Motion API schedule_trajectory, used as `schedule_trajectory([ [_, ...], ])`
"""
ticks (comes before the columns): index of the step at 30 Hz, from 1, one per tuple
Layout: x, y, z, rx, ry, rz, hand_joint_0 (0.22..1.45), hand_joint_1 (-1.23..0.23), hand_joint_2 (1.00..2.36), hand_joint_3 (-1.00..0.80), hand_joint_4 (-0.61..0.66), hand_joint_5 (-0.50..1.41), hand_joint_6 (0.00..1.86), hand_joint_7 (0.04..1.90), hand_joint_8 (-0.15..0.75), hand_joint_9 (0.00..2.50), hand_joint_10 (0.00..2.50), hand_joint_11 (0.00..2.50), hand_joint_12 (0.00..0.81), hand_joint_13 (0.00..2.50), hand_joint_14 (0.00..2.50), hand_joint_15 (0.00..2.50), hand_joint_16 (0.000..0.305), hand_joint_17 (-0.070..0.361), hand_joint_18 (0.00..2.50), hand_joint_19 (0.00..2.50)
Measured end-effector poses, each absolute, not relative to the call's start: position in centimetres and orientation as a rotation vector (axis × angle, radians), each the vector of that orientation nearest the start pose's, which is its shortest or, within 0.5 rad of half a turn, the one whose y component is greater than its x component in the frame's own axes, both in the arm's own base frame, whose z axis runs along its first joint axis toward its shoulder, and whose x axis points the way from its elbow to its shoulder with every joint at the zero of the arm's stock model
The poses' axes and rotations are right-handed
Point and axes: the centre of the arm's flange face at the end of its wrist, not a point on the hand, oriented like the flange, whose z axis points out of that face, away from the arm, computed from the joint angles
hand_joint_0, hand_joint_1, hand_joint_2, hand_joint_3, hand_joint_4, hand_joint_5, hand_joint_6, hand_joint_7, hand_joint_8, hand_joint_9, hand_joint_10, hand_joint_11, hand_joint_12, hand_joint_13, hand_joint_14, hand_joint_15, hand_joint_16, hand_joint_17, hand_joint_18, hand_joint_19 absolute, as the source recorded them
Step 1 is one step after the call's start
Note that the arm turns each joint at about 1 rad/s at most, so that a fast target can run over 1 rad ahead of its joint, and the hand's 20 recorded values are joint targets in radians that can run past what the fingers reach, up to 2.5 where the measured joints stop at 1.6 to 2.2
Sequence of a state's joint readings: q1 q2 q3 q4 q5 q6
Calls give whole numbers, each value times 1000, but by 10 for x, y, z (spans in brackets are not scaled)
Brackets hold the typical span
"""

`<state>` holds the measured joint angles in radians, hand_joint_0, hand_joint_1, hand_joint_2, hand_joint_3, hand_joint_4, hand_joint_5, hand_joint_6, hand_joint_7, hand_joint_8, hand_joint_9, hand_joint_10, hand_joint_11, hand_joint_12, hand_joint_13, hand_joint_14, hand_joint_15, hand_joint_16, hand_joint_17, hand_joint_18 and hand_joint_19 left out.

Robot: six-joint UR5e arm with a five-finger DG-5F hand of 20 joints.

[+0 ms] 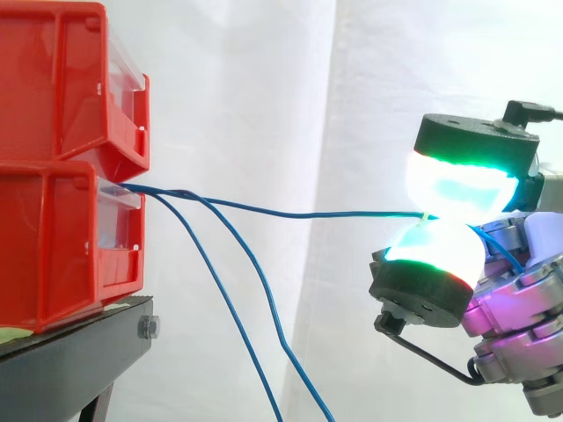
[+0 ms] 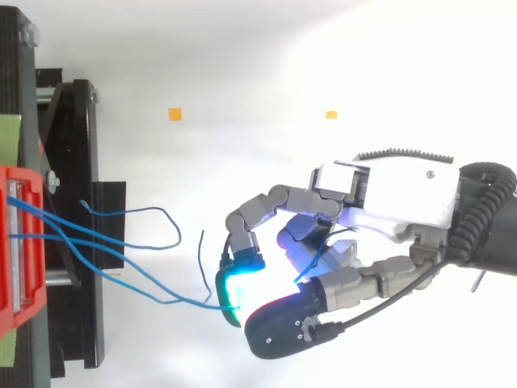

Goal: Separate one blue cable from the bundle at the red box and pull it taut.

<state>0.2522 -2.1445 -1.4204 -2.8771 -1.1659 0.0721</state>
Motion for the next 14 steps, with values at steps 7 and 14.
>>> schedule_trajectory([
  [7,685,-1,245,1400,1185,1035,626,-724,1025,27,-3,-111,891,1288,292,871,2500,1635,409,785,2500,1659,43,97,1391,2101],
  [14,685,-2,245,1400,1184,1034,626,-724,1025,27,-5,-111,891,1289,291,871,2500,1629,409,785,2500,1648,43,96,1391,2106],
])
